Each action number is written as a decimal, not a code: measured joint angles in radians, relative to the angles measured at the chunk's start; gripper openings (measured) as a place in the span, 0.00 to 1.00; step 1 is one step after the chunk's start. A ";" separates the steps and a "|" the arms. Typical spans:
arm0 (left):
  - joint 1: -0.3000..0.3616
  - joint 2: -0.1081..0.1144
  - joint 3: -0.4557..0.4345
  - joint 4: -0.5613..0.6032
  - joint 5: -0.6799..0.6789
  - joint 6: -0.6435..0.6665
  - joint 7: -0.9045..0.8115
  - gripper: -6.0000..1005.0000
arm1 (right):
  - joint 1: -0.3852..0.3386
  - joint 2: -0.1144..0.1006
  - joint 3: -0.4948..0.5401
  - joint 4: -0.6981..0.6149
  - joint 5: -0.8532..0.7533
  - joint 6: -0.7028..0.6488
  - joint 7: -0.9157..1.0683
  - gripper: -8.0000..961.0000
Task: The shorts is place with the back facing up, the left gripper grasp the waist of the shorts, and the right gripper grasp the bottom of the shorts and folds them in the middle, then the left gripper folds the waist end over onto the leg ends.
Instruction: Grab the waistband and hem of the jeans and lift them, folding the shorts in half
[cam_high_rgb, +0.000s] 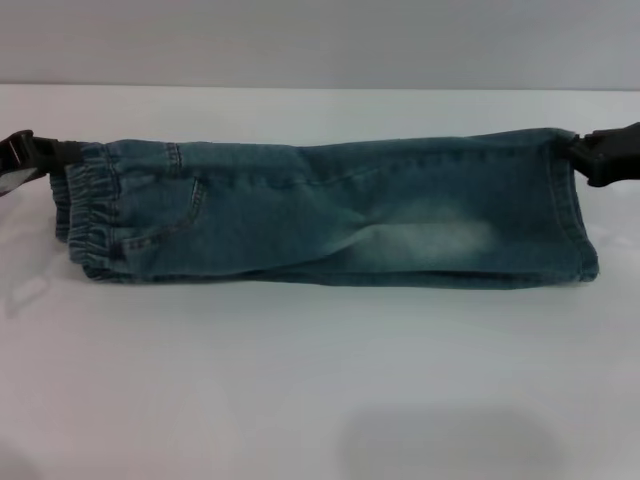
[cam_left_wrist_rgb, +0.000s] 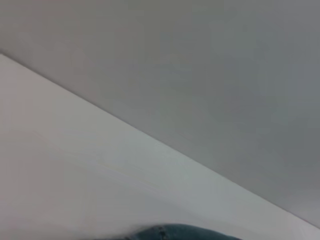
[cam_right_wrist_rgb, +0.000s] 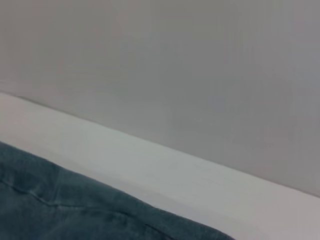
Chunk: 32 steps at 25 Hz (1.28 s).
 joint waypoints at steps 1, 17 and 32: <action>-0.002 0.000 0.000 0.000 0.000 -0.006 0.000 0.06 | 0.005 0.002 -0.013 0.007 0.000 0.021 0.000 0.01; -0.010 -0.015 0.008 0.000 0.002 -0.052 0.025 0.06 | 0.048 0.039 -0.101 0.059 -0.001 0.201 -0.002 0.01; -0.038 -0.017 0.018 -0.051 0.008 -0.058 0.098 0.06 | 0.075 0.070 -0.158 0.088 -0.001 0.368 -0.002 0.09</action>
